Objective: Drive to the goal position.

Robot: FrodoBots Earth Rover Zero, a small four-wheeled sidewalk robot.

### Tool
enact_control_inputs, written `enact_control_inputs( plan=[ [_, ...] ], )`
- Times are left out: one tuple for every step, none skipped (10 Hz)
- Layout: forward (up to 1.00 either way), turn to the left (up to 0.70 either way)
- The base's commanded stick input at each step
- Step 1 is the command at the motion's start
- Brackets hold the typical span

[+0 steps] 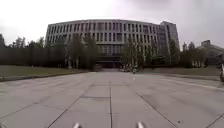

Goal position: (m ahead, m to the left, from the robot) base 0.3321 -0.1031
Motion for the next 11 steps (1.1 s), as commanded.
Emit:
enact_control_inputs(
  plan=[
    [0.00,0.00],
    [0.08,0.00],
    [0.21,0.00],
    [0.34,0.00],
    [0.47,0.00],
    [0.50,0.00],
    [0.50,0.00],
    [0.50,0.00],
    [0.50,0.00],
    [0.50,0.00],
    [0.50,0.00]
  ],
)
